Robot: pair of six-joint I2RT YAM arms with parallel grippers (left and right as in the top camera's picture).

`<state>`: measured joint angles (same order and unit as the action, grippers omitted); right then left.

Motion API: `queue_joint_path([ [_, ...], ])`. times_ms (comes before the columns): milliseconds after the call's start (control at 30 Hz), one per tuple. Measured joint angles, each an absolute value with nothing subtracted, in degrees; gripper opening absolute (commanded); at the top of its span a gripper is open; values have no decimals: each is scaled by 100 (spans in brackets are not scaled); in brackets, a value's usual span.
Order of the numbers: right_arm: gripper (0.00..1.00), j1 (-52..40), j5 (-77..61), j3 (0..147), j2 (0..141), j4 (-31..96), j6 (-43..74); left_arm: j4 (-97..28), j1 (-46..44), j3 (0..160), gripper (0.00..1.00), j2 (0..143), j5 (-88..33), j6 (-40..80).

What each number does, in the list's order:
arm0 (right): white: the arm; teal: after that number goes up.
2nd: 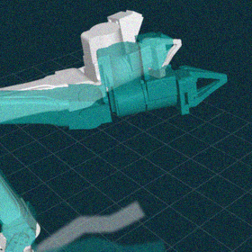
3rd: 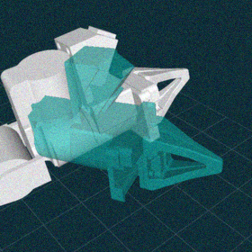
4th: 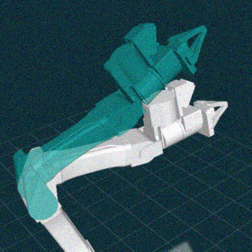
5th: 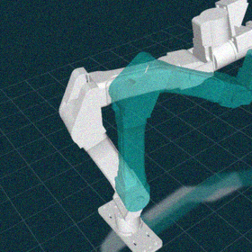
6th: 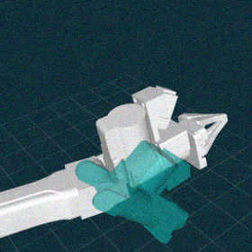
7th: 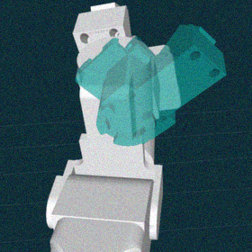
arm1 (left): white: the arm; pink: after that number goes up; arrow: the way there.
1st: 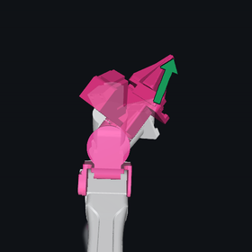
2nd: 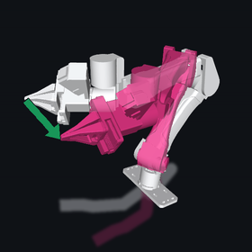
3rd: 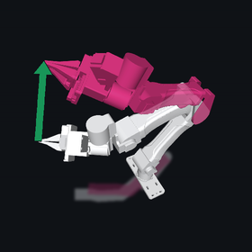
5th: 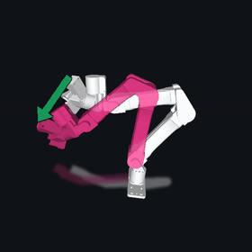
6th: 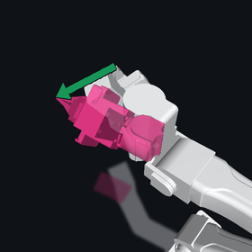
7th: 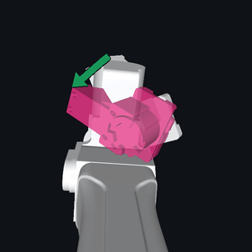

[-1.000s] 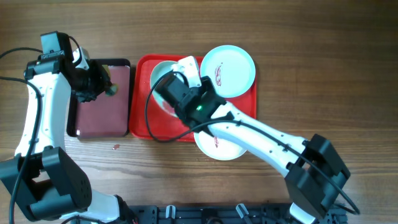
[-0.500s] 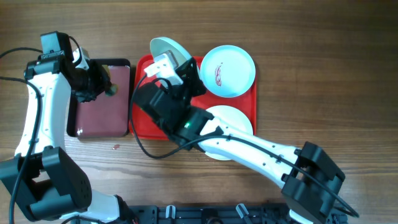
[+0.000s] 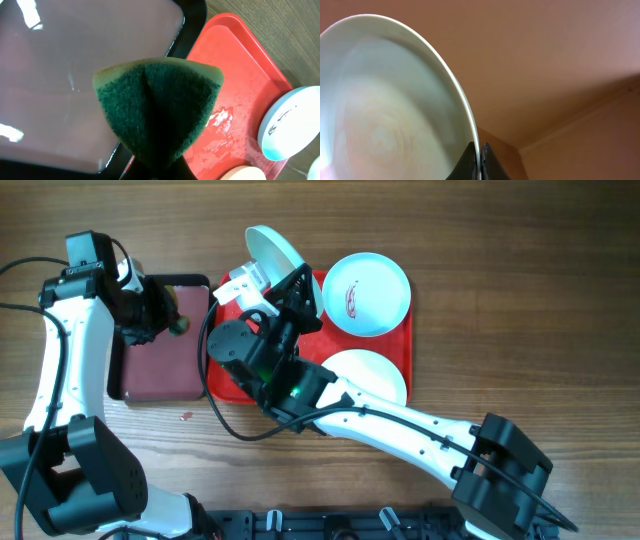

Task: Clean dirty plates on tray and stack at the side
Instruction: 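Lift the cleaned plate with right gripper, place it right of tray, then grip the lower plate rim with the right gripper and drag it left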

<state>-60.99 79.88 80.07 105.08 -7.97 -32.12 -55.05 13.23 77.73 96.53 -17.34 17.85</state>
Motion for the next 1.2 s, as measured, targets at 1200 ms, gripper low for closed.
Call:
queue_joint_path([
  [1200,4,1806,-827,7148,9782,4233,2742,-5509,1323,7773,4,9653,-1717,1785],
])
